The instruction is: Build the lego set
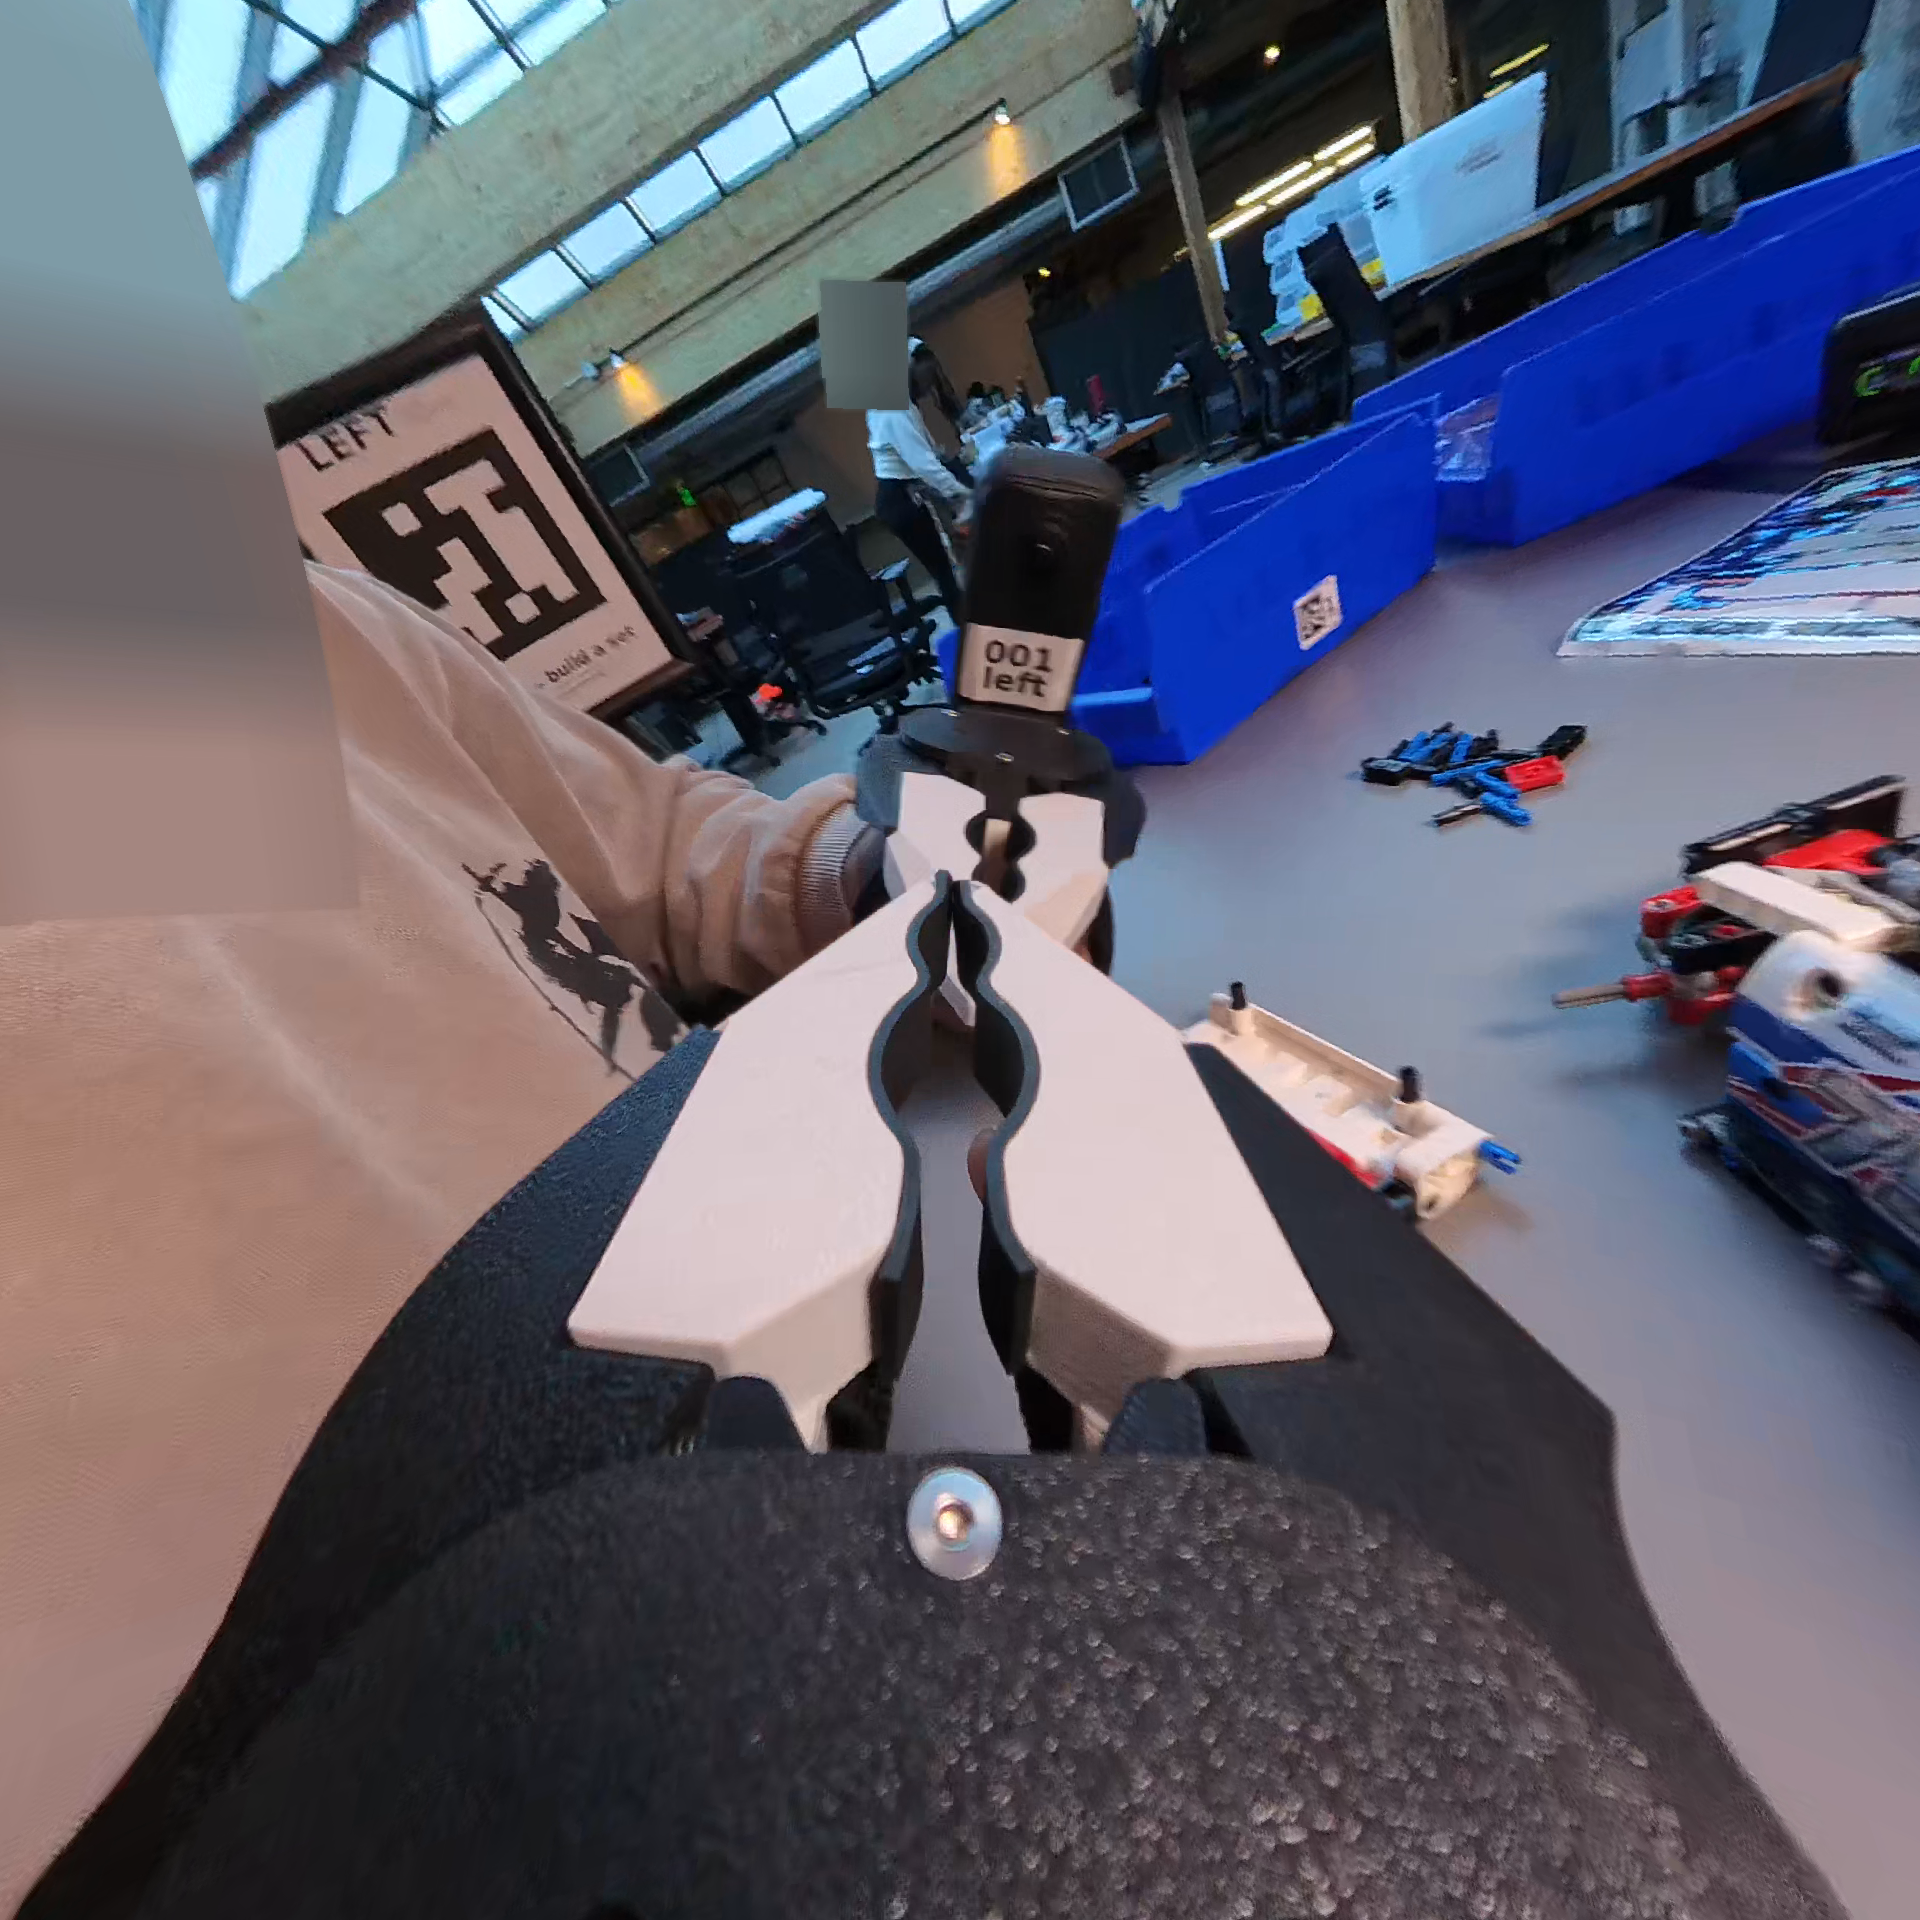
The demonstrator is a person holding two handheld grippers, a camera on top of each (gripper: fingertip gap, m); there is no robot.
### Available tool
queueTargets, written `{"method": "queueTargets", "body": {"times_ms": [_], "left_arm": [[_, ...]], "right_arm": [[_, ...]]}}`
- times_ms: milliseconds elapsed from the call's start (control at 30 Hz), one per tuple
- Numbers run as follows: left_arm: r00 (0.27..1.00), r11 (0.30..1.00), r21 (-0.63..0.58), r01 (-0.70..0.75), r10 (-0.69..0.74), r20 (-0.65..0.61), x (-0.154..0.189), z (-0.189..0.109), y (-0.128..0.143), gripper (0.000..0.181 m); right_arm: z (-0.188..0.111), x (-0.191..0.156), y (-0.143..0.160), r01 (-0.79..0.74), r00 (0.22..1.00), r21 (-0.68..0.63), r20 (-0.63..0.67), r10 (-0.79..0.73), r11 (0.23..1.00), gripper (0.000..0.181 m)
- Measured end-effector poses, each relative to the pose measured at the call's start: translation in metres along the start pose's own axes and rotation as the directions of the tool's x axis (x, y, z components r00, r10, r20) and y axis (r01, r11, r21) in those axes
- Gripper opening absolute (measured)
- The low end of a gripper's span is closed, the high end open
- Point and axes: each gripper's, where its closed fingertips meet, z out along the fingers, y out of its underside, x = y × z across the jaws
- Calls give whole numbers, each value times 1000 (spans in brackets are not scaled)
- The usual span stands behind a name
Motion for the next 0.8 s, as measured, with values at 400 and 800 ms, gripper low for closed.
{"method": "queueTargets", "body": {"times_ms": [400, 800], "left_arm": [[931, 933, -289, -213, 284, 231, -34, -10, 27, 0], [946, 939, -287, -189, 253, 205, -30, -6, 30, 8]], "right_arm": [[-95, 88, 57, 193, 792, -684, -315, -524, 704, 15], [-119, 70, 96, 113, 866, -784, -224, -448, 610, 35]]}}
